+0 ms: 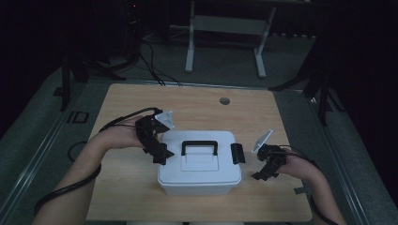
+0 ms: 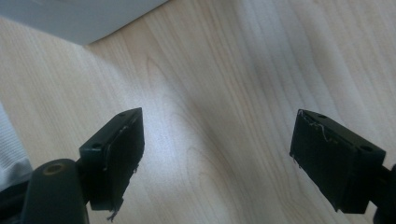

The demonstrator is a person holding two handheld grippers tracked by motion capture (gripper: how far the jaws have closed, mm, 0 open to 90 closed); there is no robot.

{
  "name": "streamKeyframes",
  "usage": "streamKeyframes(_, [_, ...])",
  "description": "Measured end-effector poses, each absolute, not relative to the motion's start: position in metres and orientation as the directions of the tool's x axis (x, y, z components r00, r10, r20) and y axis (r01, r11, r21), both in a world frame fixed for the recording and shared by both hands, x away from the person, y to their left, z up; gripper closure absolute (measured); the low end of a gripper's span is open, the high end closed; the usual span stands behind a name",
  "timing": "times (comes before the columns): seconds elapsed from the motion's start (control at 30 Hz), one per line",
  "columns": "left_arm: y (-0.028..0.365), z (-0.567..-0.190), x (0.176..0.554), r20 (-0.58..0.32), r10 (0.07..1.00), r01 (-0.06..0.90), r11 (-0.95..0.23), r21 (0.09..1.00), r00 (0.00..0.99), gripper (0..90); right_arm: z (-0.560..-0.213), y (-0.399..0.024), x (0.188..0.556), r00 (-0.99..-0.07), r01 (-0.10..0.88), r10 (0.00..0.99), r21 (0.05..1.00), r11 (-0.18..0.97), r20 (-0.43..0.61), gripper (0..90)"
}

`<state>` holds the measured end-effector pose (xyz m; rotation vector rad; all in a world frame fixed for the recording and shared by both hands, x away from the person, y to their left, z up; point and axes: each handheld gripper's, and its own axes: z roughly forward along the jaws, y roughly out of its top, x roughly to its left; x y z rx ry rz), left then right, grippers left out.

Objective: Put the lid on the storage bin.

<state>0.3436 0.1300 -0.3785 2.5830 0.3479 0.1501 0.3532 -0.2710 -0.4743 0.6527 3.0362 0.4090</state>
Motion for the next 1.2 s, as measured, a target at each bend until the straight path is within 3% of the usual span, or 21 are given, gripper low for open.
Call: streamKeyframes(1.2, [0.227,-0.406,0.319,0.003,0.437,0.361,-0.748,0.556,0.9,8.4,-0.477,-0.278,0.351,-0.899,0.426,0.437,0.29,0.857,0.032,17.1])
